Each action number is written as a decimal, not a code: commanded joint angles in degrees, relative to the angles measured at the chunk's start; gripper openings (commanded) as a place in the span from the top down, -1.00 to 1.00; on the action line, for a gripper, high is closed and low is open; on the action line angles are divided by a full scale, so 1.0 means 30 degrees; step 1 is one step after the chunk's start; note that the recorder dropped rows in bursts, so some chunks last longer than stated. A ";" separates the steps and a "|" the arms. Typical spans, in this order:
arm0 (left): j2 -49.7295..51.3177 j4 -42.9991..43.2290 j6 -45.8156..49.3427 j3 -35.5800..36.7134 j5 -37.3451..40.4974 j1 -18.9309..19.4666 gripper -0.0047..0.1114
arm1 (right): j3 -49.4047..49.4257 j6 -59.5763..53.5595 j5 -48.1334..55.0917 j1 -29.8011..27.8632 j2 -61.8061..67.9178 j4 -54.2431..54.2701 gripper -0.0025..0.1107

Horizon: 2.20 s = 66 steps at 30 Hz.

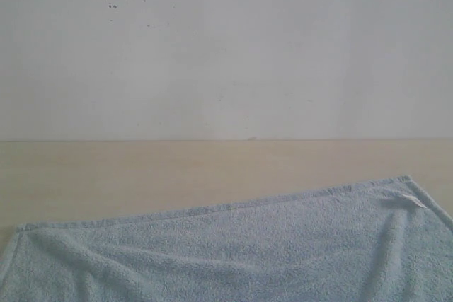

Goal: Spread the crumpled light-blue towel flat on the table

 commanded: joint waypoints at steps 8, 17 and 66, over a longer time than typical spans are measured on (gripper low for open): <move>-0.0084 -0.0152 -0.0031 0.0094 0.0037 -0.0086 0.85 | 0.0145 -0.0292 0.0940 0.0004 -0.1895 0.0101 0.96; -0.0084 -0.0152 -0.0031 0.0094 0.0037 -0.0086 0.85 | 0.0145 -0.0292 0.0973 0.0004 -0.1895 0.0101 0.96; -0.1770 0.2093 0.1376 0.8505 -1.0072 -0.0086 0.85 | 0.0145 -0.0221 0.0923 0.0004 -0.1895 0.0101 0.96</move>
